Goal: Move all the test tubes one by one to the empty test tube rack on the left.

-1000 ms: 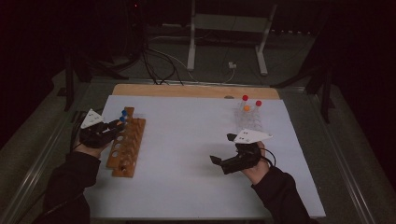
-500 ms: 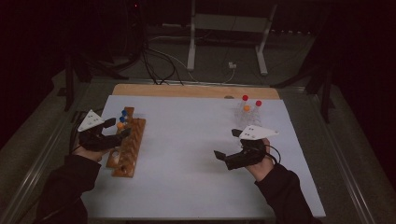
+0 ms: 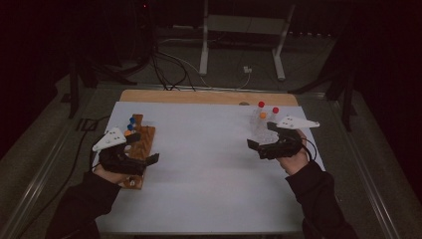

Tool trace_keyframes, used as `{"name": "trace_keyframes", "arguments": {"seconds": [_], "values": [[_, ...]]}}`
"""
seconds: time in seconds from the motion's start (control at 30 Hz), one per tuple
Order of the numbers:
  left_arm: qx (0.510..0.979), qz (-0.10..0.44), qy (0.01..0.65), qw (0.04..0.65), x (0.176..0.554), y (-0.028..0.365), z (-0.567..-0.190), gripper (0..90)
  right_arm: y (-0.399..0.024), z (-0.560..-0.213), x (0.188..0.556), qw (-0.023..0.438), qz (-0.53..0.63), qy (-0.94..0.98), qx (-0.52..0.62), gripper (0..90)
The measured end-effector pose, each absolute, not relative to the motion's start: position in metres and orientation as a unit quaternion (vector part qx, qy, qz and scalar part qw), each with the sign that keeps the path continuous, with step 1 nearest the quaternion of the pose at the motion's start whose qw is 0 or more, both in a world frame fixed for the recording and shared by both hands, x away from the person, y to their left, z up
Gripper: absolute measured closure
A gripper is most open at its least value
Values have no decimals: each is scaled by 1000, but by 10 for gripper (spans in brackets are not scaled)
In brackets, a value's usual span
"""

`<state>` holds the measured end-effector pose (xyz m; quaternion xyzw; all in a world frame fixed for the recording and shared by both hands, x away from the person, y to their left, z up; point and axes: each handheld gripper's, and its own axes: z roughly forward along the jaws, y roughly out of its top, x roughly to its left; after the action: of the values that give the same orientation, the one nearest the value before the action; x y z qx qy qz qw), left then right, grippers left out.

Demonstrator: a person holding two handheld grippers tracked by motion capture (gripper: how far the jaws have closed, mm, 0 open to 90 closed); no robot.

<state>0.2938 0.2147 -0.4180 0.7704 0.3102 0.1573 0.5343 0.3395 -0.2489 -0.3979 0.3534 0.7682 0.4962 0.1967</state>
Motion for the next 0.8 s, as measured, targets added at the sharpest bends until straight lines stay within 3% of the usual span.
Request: {"name": "trace_keyframes", "arguments": {"seconds": [0.2, 0.47, 0.63, 0.8], "values": [[780, 134, 290, 539, 285, 197, -427, 6, -265, -407, 360, 206, 482, 762, 380, 0], [787, 124, 279, 536, 282, 188, -435, 6, -275, -430, 389, 220, 446, 762, 414, 81], [788, 122, 277, 536, 281, 186, -436, 6, -276, -441, 406, 223, 426, 764, 431, 184], [789, 123, 276, 535, 281, 186, -436, 6, -276, -446, 418, 230, 408, 769, 435, 351]]}}
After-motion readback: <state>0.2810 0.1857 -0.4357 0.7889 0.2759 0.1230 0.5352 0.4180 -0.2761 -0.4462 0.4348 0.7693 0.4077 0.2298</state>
